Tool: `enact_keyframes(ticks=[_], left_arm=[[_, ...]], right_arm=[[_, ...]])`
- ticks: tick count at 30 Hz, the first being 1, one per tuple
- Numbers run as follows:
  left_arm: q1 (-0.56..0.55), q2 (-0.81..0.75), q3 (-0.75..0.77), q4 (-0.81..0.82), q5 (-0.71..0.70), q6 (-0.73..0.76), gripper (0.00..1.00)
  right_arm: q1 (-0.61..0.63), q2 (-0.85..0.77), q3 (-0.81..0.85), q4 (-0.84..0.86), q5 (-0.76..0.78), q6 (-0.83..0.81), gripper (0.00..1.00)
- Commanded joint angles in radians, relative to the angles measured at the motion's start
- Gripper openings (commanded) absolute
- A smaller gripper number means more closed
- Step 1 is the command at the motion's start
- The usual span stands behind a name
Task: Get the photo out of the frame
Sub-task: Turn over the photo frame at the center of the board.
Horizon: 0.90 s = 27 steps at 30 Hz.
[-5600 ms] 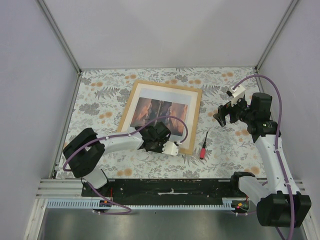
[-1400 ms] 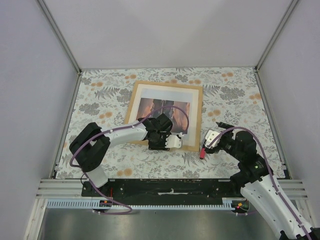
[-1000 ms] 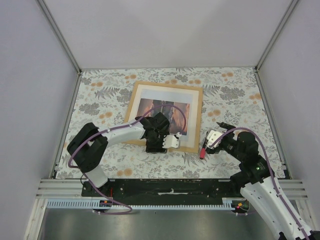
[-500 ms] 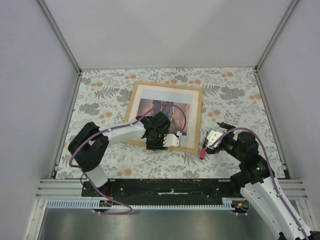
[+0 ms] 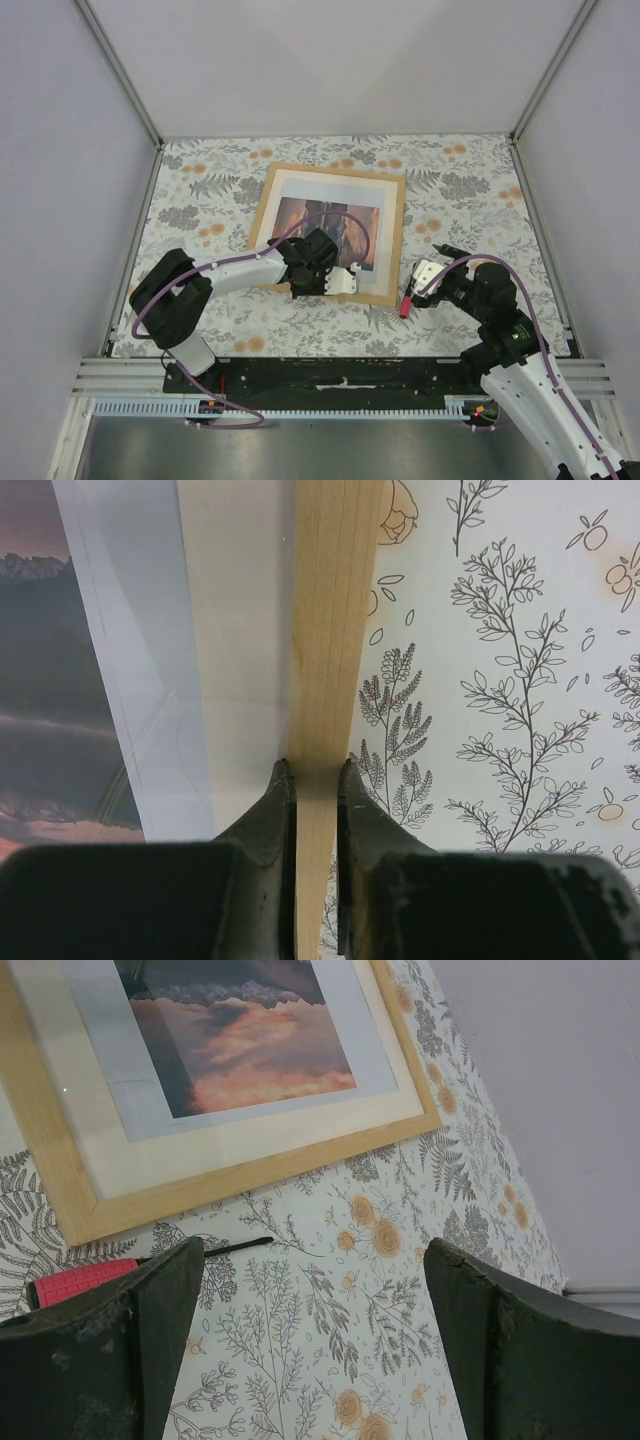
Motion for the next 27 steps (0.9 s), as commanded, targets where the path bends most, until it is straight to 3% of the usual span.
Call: enact_keyframes(ticks=[1,18,27], left_arm=[[0.005,-0.001,-0.032,0.003,-0.013,-0.067,0.02],[0.006,-0.042,0.051,-0.028,0.033,-0.097,0.02],[0.006,-0.041,0.117,-0.071,0.043,-0.1,0.02]], right_arm=[[-0.001,0.002,0.046,0.02,-0.001,0.012,0.98],[0.005,0.02,0.034,-0.058,-0.086,-0.101,0.98],[0.088,0.095,0.029,-0.077,-0.019,-0.204,0.98]])
